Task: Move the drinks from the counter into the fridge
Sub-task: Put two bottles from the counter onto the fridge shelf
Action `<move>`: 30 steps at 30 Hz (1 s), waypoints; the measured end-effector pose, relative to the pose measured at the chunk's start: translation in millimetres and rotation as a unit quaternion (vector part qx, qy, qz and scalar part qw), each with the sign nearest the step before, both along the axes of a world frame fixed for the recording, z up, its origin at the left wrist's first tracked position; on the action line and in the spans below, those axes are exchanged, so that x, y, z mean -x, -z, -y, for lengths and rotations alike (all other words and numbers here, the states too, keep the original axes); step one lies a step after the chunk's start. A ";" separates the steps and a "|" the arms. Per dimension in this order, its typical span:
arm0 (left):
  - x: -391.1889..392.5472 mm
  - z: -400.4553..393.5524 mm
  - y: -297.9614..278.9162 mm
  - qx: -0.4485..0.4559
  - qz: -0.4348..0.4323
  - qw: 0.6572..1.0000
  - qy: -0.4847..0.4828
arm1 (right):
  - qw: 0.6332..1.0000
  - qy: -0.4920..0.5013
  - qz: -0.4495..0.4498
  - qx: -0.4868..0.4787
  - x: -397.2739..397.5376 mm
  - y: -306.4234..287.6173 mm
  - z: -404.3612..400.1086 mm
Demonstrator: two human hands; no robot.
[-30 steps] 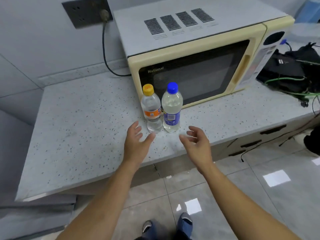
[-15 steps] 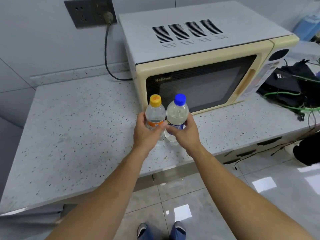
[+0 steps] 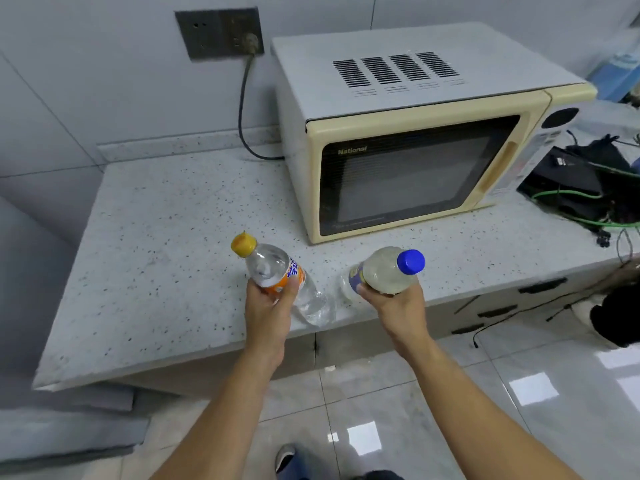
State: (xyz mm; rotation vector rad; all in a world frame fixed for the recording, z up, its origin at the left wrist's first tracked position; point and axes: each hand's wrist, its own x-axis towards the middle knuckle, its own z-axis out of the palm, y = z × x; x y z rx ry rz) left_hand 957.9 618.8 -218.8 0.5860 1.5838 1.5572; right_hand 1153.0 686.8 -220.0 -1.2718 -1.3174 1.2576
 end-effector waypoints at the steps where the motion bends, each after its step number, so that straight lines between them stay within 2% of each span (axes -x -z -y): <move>1: 0.2 11.6 -1.1 0.001 0.001 1.000 -0.013 | 1.000 -0.010 -0.021 0.010 -1.3 -0.4 4.0; 4: -4.5 43.4 -4.5 -0.009 0.036 0.997 -0.065 | 0.992 -0.048 -0.090 0.073 -5.5 0.4 18.7; 7: -14.1 72.9 -8.6 -0.019 0.168 0.979 -0.114 | 0.965 -0.099 -0.176 0.167 -5.5 6.9 35.5; 9: -21.6 98.5 -8.7 0.016 0.212 0.968 -0.134 | 0.939 -0.124 -0.215 0.236 -2.7 13.1 45.4; 13: -38.8 153.0 0.9 0.040 0.270 0.939 -0.207 | 0.901 -0.169 -0.219 0.335 4.8 33.5 69.9; 19: -59.7 231.7 2.3 -0.014 0.368 0.880 -0.299 | 0.850 -0.274 -0.174 0.415 29.3 51.1 124.9; 23: -63.3 285.1 -0.5 -0.034 0.360 0.868 -0.340 | 0.827 -0.352 -0.121 0.421 54.6 45.6 161.8; 30: -58.4 370.4 -28.6 0.006 0.242 0.866 -0.438 | 0.785 -0.490 -0.047 0.376 112.4 20.8 244.4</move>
